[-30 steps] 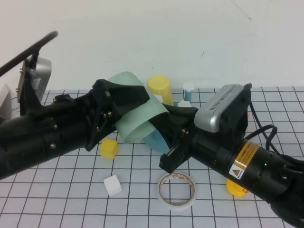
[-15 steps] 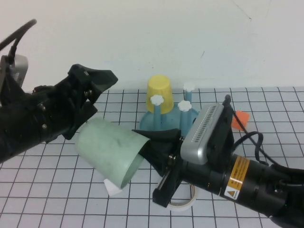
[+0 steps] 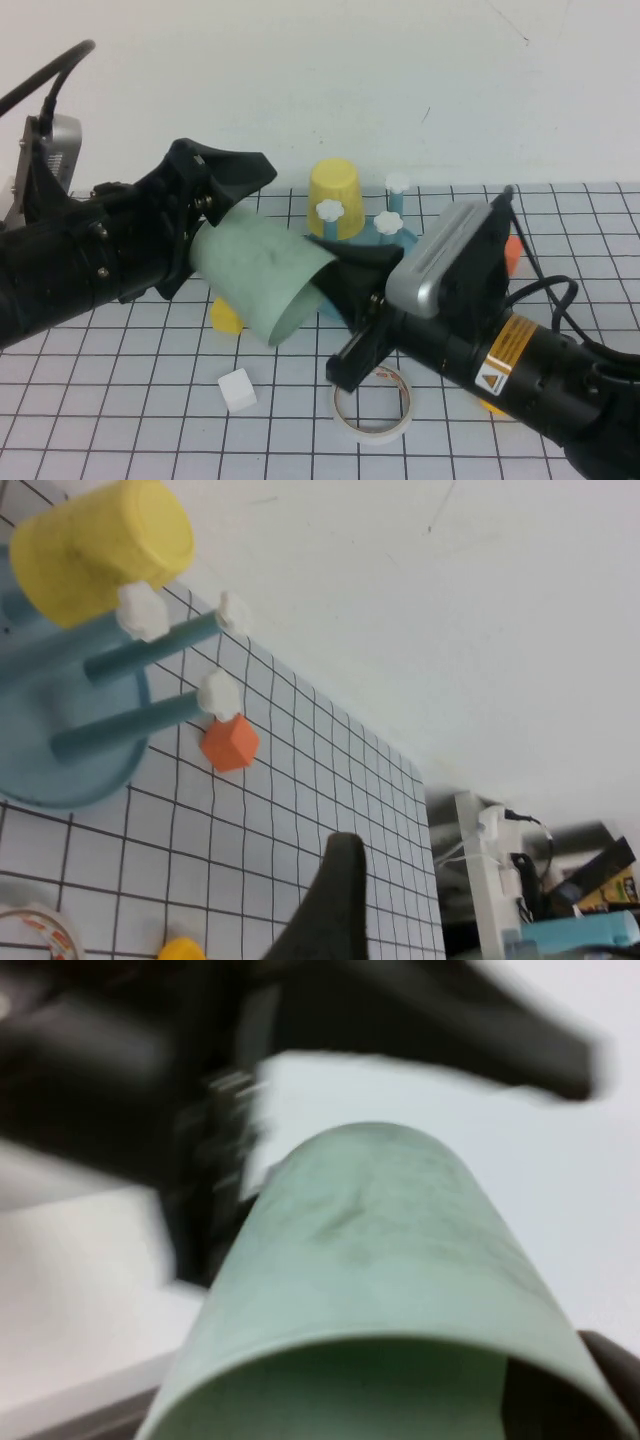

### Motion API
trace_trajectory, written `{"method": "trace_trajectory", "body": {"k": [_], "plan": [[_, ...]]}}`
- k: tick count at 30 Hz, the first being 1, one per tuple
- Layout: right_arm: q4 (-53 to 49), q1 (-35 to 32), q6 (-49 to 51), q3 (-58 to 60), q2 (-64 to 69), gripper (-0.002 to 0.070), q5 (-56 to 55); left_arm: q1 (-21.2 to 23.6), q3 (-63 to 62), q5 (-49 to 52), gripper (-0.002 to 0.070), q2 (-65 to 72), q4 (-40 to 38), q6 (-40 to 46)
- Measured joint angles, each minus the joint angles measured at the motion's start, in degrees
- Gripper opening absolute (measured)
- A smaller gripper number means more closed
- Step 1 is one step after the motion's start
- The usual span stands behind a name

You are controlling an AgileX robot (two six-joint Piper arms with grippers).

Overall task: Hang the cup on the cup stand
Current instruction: Adjust the cup with two arms

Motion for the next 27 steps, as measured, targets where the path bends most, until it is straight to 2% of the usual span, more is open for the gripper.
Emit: {"method": "trace_trajectory", "body": {"k": [6, 13, 21, 27], "plan": [[10.0, 0.0, -3.8, 0.0, 0.0, 0.0019, -1.9, 0.0, -0.2, 1.2, 0.0692, 0.0, 0.1, 0.0], [8.5, 0.0, -3.9, 0.0, 0.0, 0.0019, -2.2, 0.0, -0.2, 2.0, 0.0692, 0.0, 0.1, 2.4], [8.6, 0.0, -3.9, 0.0, 2.5, 0.0019, -7.9, 0.0, -0.2, 2.8, 0.0692, 0.0, -0.1, 4.5], [7.3, 0.0, -2.2, -2.0, 5.1, 0.0019, -10.0, 0.1, -0.2, 4.8, 0.0613, 0.0, 0.0, 5.9]]}}
